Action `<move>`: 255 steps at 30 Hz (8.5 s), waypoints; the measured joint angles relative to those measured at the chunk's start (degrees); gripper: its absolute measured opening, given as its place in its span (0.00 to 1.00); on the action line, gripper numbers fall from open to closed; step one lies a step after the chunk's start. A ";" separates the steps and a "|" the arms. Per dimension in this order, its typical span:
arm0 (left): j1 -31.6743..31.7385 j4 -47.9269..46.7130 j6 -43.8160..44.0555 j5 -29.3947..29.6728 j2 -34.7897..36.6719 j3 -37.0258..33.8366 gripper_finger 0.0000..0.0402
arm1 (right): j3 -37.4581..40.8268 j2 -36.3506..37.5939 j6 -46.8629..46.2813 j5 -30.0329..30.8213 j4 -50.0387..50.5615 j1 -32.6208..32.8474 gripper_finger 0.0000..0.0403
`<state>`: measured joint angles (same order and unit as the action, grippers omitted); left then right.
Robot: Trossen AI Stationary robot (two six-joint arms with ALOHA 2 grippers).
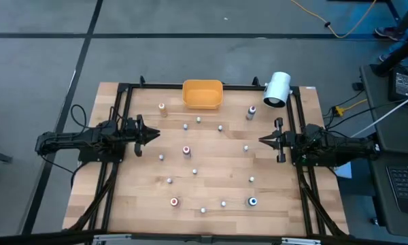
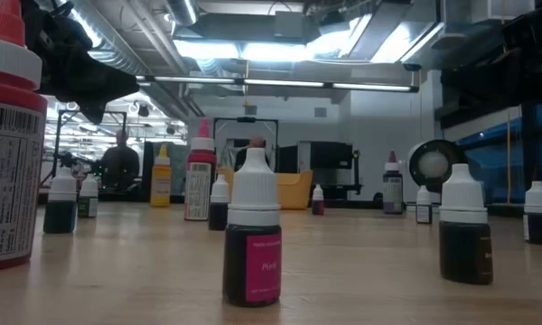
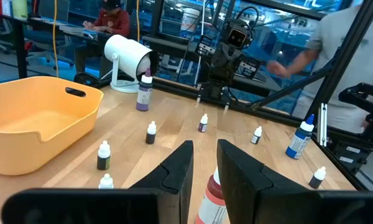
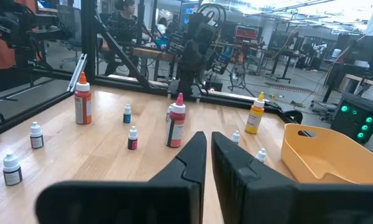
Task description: Pick & Place food coloring
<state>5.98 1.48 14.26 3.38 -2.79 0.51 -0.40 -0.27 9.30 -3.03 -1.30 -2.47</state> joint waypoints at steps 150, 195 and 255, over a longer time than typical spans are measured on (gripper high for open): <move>47.58 -69.28 -22.80 -15.54 -66.43 74.40 0.45 | -40.14 -31.63 -13.59 17.25 14.62 -0.05 0.07; 28.27 -55.15 -29.44 -17.91 -77.82 74.40 0.66 | -40.12 -31.61 -14.69 16.93 20.57 -0.05 0.07; 21.92 -46.92 -32.55 -14.84 -107.54 72.72 0.57 | -40.09 -31.58 -14.62 16.94 23.50 -2.24 0.07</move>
<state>27.90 -45.44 -18.29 -11.46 -110.33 73.23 -40.49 -31.86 -5.32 13.91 22.20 -4.71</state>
